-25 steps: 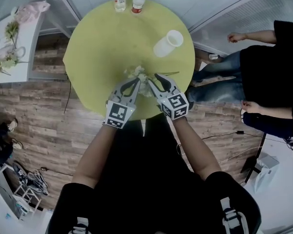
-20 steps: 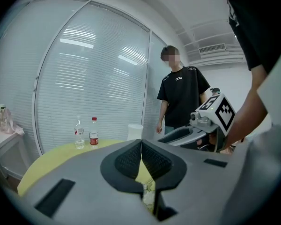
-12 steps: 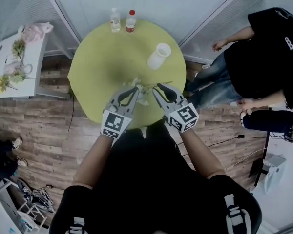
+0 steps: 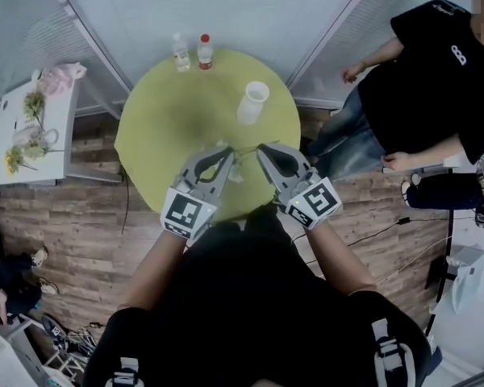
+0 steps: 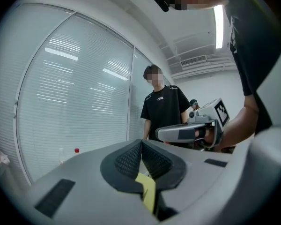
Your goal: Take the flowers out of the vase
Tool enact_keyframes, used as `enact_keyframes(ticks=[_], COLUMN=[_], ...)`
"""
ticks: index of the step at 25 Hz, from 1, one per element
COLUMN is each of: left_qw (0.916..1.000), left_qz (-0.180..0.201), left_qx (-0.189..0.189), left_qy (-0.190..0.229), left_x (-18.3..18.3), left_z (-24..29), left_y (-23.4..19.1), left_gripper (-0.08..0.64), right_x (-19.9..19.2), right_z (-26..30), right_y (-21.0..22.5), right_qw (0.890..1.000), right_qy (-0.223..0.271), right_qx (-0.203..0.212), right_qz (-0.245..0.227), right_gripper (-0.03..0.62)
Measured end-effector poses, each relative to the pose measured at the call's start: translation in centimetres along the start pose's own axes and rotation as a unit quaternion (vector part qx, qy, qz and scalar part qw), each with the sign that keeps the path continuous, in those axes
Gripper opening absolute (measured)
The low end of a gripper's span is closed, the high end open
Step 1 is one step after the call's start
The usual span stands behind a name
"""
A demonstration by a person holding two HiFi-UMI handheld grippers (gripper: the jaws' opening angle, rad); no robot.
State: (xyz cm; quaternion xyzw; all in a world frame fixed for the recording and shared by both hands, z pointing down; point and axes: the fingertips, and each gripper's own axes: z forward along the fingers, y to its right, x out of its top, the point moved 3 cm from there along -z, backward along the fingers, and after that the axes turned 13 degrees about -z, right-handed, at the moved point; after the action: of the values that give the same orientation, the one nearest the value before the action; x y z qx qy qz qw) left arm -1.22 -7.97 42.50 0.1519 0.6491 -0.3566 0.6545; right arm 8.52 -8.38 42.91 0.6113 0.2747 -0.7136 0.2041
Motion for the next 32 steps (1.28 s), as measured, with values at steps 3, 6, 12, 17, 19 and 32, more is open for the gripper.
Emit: enact_keyframes(ticks=[3, 6, 12, 17, 19, 32], left_qw=[0.9999, 0.9996, 0.9996, 0.9994, 0.9993, 0.9988], left_qz=[-0.001, -0.005, -0.006, 0.000, -0.001, 0.006], left_qx=[-0.013, -0.023, -0.027, -0.035, -0.037, -0.046], left_qy=[0.007, 0.015, 0.009, 0.002, 0.000, 0.016], left_x=[1.3, 2.1, 2.0, 2.0, 2.0, 2.9], left_z=[0.5, 1.3, 2.8, 3.6, 3.8, 4.4], left_y=[1.0, 1.7, 2.1, 2.8, 3.0, 3.3], left_gripper=[0.014, 0.012, 0.012, 0.012, 0.012, 0.012], right_x=[0.8, 1.3, 1.7, 1.9, 2.0, 1.9], right_z=[-0.7, -1.5, -2.0, -2.6, -2.8, -2.7], right_y=[0.3, 0.7, 2.1, 3.2, 3.4, 3.9], right_qw=[1.000, 1.000, 1.000, 0.999, 0.999, 0.999], right_qy=[0.003, 0.006, 0.010, 0.015, 0.016, 0.014], right_qx=[0.004, 0.003, -0.008, -0.017, -0.020, -0.023], right_qz=[-0.007, -0.013, -0.025, -0.022, -0.022, -0.021], right_gripper=[0.021, 0.020, 0.018, 0.018, 0.018, 0.018])
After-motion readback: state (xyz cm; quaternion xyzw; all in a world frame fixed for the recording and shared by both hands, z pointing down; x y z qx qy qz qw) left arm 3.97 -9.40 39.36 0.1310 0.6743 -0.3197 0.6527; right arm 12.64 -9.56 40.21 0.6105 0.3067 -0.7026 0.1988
